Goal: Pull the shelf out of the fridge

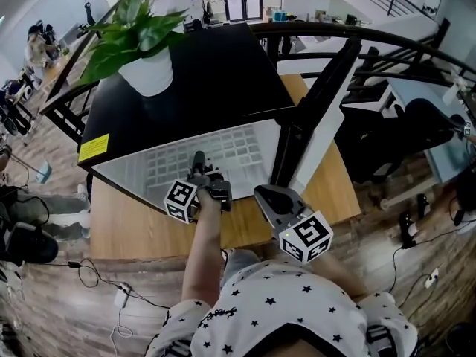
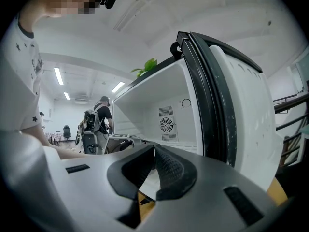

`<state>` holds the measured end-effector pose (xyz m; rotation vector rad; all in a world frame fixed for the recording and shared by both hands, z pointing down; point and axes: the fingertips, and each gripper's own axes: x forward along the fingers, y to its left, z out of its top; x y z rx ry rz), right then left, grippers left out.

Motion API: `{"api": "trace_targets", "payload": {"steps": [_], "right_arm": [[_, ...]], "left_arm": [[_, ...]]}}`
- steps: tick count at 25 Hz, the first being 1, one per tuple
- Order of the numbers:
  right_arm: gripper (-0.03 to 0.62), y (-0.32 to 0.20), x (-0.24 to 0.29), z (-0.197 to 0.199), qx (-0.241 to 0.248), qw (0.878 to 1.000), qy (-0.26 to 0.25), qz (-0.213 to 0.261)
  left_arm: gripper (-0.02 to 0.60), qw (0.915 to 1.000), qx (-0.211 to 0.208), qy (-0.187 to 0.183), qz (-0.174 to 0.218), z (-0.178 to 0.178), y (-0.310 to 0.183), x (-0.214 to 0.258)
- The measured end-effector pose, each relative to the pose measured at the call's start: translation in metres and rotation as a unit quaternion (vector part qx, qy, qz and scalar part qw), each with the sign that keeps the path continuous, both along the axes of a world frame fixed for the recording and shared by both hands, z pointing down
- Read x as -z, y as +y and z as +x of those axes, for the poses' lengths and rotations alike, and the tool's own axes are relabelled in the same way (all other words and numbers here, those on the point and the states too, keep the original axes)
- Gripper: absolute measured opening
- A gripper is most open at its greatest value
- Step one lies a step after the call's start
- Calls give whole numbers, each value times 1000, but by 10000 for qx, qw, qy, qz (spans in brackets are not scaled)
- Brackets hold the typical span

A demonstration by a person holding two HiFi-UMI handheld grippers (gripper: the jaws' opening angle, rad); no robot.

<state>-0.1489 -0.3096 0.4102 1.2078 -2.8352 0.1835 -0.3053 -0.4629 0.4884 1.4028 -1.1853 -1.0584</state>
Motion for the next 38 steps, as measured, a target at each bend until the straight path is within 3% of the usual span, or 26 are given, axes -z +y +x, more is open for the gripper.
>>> {"api": "trace_targets", "payload": {"steps": [9,16,38], "right_arm": [[23,7,0,-9,168,9998,8,73],[23,29,-11,12,174,9998,-48,113],[23,39,-10,-1,620,9981,-11,36]], "left_arm": [[38,9998,118,179,62,-1,0,0],[34,9992,195,336,18,11,16,-7],[34,9991,108,388,105,4,42,-1]]}}
